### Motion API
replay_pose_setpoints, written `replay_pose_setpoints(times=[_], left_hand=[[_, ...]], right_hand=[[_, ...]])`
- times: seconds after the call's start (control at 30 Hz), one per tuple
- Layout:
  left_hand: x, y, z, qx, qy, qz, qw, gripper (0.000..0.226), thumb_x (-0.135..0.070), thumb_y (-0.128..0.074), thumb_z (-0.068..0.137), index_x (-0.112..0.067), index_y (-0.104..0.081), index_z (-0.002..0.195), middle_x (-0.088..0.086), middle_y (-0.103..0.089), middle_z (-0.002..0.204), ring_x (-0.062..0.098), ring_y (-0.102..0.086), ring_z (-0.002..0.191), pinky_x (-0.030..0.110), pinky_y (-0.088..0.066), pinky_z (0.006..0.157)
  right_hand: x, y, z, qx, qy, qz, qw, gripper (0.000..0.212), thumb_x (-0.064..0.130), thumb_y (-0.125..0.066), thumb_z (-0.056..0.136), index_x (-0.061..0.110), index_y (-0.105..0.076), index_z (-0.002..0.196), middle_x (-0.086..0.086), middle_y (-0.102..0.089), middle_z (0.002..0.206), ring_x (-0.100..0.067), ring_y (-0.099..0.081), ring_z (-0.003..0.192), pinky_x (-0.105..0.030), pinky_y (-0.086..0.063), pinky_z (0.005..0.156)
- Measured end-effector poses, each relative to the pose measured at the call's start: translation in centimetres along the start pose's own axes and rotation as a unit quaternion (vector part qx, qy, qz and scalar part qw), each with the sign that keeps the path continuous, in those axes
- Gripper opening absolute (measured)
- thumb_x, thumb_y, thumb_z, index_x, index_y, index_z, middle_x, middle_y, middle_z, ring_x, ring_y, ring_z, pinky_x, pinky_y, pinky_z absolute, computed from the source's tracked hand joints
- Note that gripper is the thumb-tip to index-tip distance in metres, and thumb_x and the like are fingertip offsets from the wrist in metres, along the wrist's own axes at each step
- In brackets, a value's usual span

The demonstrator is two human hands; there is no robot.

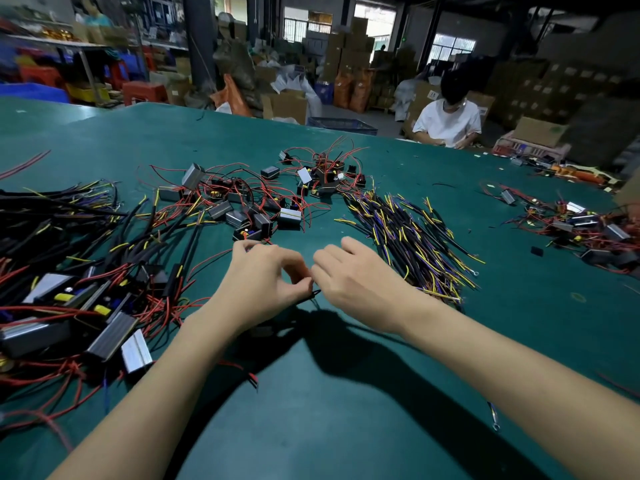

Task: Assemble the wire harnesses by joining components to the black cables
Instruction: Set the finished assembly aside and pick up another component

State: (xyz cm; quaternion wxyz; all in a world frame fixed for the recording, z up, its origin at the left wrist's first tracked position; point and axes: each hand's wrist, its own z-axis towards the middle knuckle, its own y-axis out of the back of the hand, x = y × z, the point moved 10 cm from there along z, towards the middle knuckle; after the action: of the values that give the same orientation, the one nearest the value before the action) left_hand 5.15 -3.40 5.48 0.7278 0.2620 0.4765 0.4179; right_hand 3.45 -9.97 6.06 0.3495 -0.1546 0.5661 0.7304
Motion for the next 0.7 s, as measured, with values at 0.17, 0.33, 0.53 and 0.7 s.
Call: replay_pose_setpoints(times=[0.17,0.33,0.53,0.7], left_hand=[[1.5,0.1,0.1,0.009,0.060,-0.168,0.984,0.009,-0.023,-0.071,0.075,-0.023,-0.070,0.067,-0.007,-0.071,0.070,0.003,-0.064,0.072,0.031,-0.049,0.085],[1.0,0.7,0.1,-0.040,0.028,-0.131,0.990,0.012,-0.013,-0.070,0.079,-0.022,-0.067,0.071,-0.011,-0.068,0.070,0.000,-0.063,0.072,0.027,-0.049,0.080],[0.5,0.9,0.2,-0.040,-0.001,-0.123,0.992,0.008,-0.009,-0.070,0.080,-0.014,-0.067,0.074,-0.010,-0.066,0.068,-0.002,-0.060,0.070,0.005,-0.038,0.066],[0.2,1.0,0.3,-0.003,-0.017,-0.122,0.992,0.005,-0.012,-0.075,0.080,-0.014,-0.071,0.078,-0.014,-0.066,0.069,-0.007,-0.059,0.067,0.003,-0.039,0.062]], right_hand=[[-0.5,2.3,-0.8,-0.161,-0.018,0.014,0.987,0.017,0.003,-0.061,0.083,0.012,-0.060,0.068,-0.005,-0.056,0.066,-0.023,-0.049,0.055,-0.032,-0.038,0.053],[-5.1,-4.2,-2.7,0.033,-0.340,0.476,0.811,0.014,0.020,-0.061,0.091,0.012,-0.070,0.096,0.001,-0.071,0.088,-0.006,-0.056,0.067,-0.022,-0.041,0.071],[-4.4,-7.2,-4.3,0.093,-0.417,0.701,0.571,0.023,0.022,-0.055,0.095,0.010,-0.075,0.091,0.002,-0.070,0.075,-0.005,-0.049,0.056,-0.012,-0.040,0.062],[-4.6,-7.1,-4.3,0.103,-0.409,0.687,0.592,0.016,0.024,-0.063,0.091,0.018,-0.076,0.083,0.008,-0.068,0.070,-0.006,-0.046,0.060,-0.016,-0.041,0.069]])
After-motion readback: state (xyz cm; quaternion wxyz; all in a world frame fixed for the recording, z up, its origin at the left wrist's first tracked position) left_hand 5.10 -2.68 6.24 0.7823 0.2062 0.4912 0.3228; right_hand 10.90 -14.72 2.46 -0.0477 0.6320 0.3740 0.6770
